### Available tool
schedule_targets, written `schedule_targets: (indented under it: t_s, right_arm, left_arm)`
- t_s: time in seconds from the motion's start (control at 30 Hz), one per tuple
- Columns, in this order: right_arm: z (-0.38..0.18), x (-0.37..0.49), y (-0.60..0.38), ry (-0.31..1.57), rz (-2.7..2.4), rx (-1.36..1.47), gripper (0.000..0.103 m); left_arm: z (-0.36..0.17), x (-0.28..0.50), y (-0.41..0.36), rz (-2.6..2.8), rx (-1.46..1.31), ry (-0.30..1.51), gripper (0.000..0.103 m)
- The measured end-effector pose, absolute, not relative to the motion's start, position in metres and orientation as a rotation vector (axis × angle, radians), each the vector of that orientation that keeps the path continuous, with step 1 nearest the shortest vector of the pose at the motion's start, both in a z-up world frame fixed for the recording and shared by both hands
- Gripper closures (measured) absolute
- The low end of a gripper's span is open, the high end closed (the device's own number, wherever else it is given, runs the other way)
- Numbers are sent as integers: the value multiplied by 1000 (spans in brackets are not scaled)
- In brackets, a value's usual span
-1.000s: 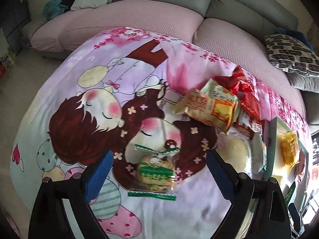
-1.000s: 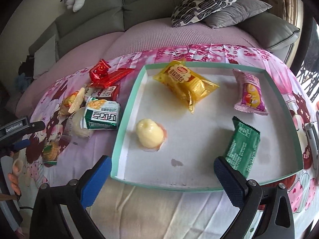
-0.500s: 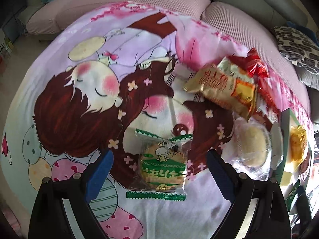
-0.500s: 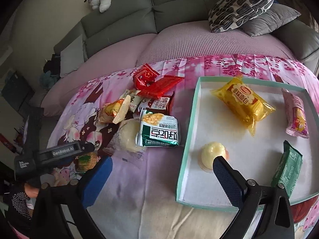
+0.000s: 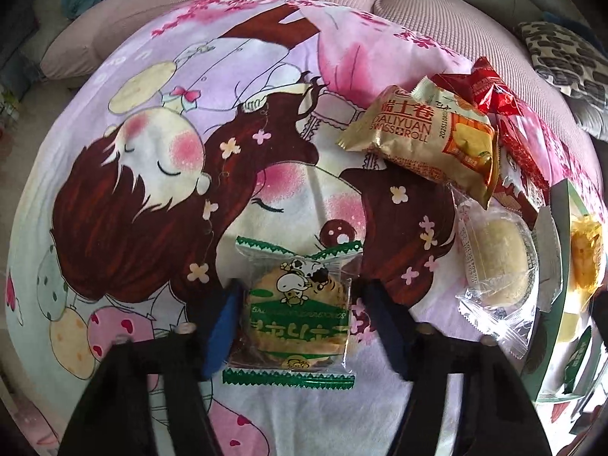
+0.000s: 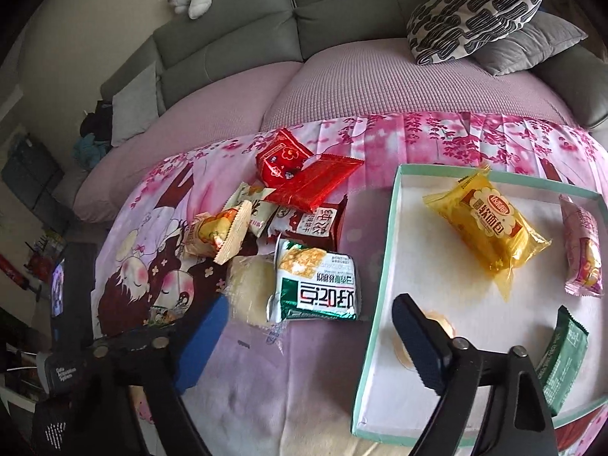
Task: Organize snacks
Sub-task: 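Grasp the green-wrapped cookie pack with the left tool while the right tool grasps the white-green biscuit box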
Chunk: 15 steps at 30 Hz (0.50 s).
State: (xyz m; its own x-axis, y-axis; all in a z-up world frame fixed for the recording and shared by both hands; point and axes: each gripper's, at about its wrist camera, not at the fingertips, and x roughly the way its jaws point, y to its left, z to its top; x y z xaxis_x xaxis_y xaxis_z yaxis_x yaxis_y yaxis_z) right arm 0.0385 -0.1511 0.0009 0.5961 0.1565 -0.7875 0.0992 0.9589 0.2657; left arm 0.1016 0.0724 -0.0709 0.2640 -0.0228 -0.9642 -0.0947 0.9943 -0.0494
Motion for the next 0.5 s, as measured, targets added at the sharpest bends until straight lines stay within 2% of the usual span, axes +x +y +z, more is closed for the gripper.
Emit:
schedule_targets:
  t_s: [0.03,0.1,0.37,0.5]
  right_arm:
    - [1,41,-152,939,32,301,22]
    - [1,48,-154,948,36,313,24]
    - [-3,75,-157,1014,72,345,38]
    - [-11,90,-155,1059,94,346,38]
  left_arm:
    - [-70,103,70,43,-98,1300,48]
    - [-67,105,64,32,-89,1297,51]
    - [-60,124,54,-16,-137,1268,52]
    - [-58,137,51,-39,-185,1249,52]
